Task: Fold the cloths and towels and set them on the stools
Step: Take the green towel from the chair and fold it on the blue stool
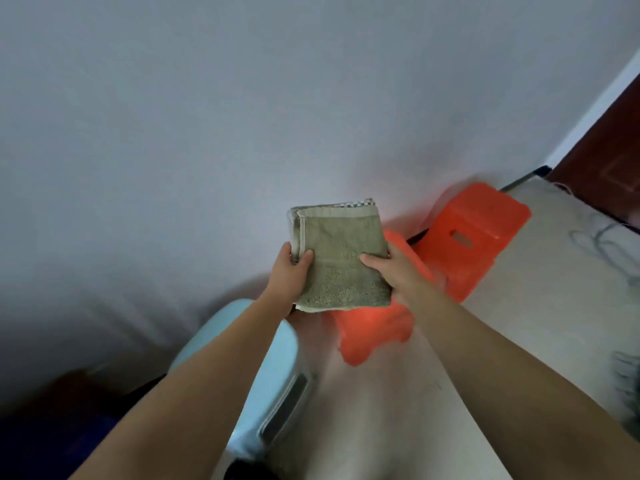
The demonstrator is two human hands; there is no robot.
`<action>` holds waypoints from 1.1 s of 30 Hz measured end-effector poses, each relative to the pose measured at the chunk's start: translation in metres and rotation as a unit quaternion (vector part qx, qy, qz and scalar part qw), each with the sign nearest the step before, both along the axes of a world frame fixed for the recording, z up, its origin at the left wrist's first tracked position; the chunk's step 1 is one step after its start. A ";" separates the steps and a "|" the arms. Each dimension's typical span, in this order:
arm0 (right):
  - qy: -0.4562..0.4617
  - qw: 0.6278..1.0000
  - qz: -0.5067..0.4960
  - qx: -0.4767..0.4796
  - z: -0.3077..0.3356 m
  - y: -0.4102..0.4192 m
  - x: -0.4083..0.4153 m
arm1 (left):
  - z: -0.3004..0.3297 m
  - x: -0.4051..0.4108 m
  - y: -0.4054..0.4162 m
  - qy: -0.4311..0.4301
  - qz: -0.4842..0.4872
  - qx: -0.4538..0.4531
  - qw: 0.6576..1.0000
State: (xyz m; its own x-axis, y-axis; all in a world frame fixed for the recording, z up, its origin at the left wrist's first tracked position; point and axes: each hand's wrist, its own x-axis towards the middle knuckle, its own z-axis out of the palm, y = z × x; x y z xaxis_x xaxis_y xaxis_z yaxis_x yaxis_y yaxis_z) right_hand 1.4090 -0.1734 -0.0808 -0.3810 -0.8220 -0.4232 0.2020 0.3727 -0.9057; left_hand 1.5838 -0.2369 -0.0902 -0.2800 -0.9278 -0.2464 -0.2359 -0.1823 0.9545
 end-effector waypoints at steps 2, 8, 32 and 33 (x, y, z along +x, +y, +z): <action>0.027 0.999 -0.025 -0.029 0.013 0.029 -0.037 | 0.015 -0.040 0.022 -0.006 -0.025 -0.042 0.999; 0.080 0.989 -0.105 -0.062 0.045 0.125 -0.156 | 0.045 -0.172 0.093 0.015 -0.090 -0.074 0.993; 0.073 0.884 -0.453 -0.093 0.071 0.262 -0.552 | 0.090 -0.673 0.147 0.051 -0.444 -0.104 0.888; 0.074 0.870 -0.480 -0.090 0.070 0.274 -0.569 | 0.092 -0.702 0.156 0.042 -0.468 -0.109 0.876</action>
State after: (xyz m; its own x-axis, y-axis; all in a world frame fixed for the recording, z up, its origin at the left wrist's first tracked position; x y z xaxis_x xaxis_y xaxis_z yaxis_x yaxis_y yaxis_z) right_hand 0.8398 0.1002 -0.0105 -0.9672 -0.1442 -0.2093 0.2189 -0.0537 -0.9743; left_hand 0.8816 -0.0810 0.0022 -0.9517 -0.3052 -0.0336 -0.1114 0.2413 0.9640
